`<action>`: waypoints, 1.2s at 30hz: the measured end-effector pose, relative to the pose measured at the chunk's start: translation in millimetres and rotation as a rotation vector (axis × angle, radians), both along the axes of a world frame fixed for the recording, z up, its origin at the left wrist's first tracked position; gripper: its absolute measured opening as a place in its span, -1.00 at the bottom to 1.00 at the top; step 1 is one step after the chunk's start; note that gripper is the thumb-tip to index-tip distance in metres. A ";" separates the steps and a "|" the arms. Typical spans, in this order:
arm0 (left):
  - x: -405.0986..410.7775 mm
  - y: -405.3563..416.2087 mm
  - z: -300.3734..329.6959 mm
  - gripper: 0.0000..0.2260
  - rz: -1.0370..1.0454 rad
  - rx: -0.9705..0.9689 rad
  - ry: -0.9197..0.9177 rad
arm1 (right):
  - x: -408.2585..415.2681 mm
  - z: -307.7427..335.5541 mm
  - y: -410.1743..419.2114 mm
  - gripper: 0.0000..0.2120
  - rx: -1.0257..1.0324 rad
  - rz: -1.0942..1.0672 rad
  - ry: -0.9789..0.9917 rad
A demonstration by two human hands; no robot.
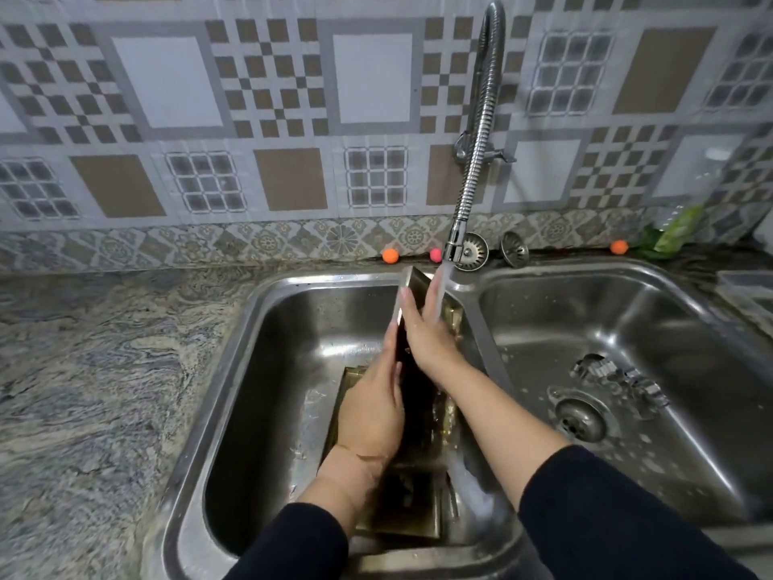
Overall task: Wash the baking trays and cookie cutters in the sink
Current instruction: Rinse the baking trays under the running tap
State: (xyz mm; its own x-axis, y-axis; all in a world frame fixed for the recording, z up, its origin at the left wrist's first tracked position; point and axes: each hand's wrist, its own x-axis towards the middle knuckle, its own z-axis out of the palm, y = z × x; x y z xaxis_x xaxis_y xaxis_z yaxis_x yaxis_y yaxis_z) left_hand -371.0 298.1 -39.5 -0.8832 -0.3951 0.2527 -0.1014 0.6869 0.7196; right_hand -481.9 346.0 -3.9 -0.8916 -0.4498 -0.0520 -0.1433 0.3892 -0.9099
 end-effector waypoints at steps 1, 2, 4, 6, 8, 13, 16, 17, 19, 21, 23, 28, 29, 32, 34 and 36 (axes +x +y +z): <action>-0.8 2.9 2.8 -0.46 -0.009 -0.067 -0.013 | -2.3 13.1 0.0 -0.35 -0.057 -0.040 -0.018; -0.8 5.0 4.7 -0.44 -0.008 -0.140 -0.042 | -5.0 23.1 0.9 -0.33 -0.084 -0.071 -0.034; -0.7 9.1 6.1 -0.41 0.013 -0.291 -0.134 | -10.0 33.6 3.6 -0.37 -0.097 -0.108 -0.054; -1.4 13.4 4.1 -0.41 0.034 -0.409 -0.213 | -13.2 33.6 5.6 -0.42 -0.114 -0.120 -0.061; -2.0 18.3 1.5 -0.47 0.035 -0.449 -0.237 | -13.4 32.2 10.4 -0.48 -0.157 -0.149 -0.080; -14.3 31.2 -1.7 -0.52 -0.010 -0.333 -0.220 | -13.1 21.6 19.6 -0.64 -0.446 -0.214 -0.206; -37.2 34.3 10.5 -0.54 -0.002 -0.201 -0.136 | -7.2 14.6 31.9 -0.63 -0.514 -0.143 -0.227; -45.3 33.1 14.5 -0.55 0.014 -0.180 -0.115 | -4.2 13.7 37.2 -0.62 -0.540 -0.111 -0.223; -60.3 27.8 21.8 -0.56 0.025 -0.179 -0.057 | -1.7 13.2 46.0 -0.60 -0.599 -0.069 -0.224; -72.3 21.5 27.5 -0.56 0.001 -0.216 0.002 | -3.6 15.5 54.0 -0.58 -0.645 -0.052 -0.193; -81.2 11.3 29.7 -0.56 0.019 -0.212 0.002 | -6.9 18.0 61.3 -0.55 -0.663 -0.035 -0.135; -82.0 -26.3 14.7 -0.55 0.157 -0.003 -0.171 | -7.0 23.3 77.0 -0.51 -0.645 -0.067 -0.113; -77.7 -29.7 9.3 -0.55 0.156 0.036 -0.186 | -8.5 23.3 77.0 -0.51 -0.653 -0.070 -0.122; -64.6 -28.6 -3.8 -0.54 0.137 0.118 -0.216 | -15.2 25.9 74.5 -0.51 -0.718 -0.075 -0.155; -56.4 -26.4 -10.7 -0.52 0.139 0.119 -0.237 | -21.3 31.2 74.0 -0.52 -0.766 -0.103 -0.190; -47.3 -24.8 -15.9 -0.51 0.150 0.074 -0.241 | -26.0 40.5 75.4 -0.53 -0.800 -0.142 -0.209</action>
